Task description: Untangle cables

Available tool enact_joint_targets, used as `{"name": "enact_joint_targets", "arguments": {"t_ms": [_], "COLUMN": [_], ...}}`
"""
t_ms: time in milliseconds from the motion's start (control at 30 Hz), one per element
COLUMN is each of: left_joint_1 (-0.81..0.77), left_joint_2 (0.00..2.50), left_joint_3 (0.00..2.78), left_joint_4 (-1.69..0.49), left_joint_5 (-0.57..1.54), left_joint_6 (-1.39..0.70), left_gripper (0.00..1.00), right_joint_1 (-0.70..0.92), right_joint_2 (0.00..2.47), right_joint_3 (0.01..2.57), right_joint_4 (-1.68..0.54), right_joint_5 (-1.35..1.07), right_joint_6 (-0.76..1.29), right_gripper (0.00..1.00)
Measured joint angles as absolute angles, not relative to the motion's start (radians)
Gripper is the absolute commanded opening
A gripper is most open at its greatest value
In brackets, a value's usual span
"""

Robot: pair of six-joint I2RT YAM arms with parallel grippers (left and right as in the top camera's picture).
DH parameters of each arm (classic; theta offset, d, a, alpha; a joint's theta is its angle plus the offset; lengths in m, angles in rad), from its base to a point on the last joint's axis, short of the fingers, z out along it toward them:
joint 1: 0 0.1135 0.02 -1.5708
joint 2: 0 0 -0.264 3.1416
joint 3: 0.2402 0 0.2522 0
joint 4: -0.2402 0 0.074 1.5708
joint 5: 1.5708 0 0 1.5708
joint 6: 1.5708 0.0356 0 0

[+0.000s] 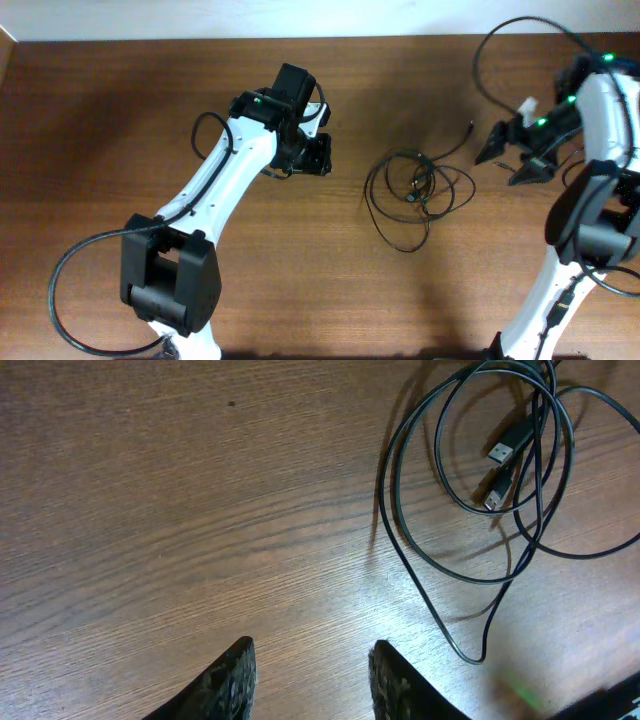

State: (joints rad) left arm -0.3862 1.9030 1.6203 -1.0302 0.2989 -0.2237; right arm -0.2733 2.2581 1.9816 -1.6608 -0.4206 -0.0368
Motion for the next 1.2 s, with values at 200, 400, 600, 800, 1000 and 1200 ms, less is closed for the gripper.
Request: {"name": "enact_joint_targets", "arguments": {"t_ms": [200,400,600,800,1000,1200], "left_joint_1": [-0.389,-0.423,-0.451,-0.492,-0.569,-0.597], "left_joint_2": [1.903,1.903,2.004,2.056,2.112,2.136], "left_joint_3": [1.620,1.620,1.620,1.617,1.617,1.617], "left_joint_4": [-1.028,-0.994,-0.946,-0.824,-0.814,-0.841], "left_joint_5": [0.299,0.295,0.285,0.356,0.360,0.360], "left_joint_6": [-0.223,-0.231,-0.301,-0.319,-0.354,-0.352], "left_gripper": [0.41,0.45,0.48,0.50,0.47,0.27], "right_joint_1": [-0.175,-0.067,0.002,0.002,0.002,0.001], "right_joint_2": [2.260,2.254,1.998,1.571,1.375,1.271], "right_joint_3": [1.735,1.720,1.723,1.773,1.773,1.777], "right_joint_4": [-1.494,-1.480,-1.478,-1.457,-1.174,-1.002], "right_joint_5": [-0.432,-0.502,-0.590,-0.604,-0.604,-0.655], "right_joint_6": [-0.046,-0.109,-0.139,-0.109,-0.076,-0.049], "right_gripper": [0.04,0.04,0.04,0.04,0.04,0.04]}}
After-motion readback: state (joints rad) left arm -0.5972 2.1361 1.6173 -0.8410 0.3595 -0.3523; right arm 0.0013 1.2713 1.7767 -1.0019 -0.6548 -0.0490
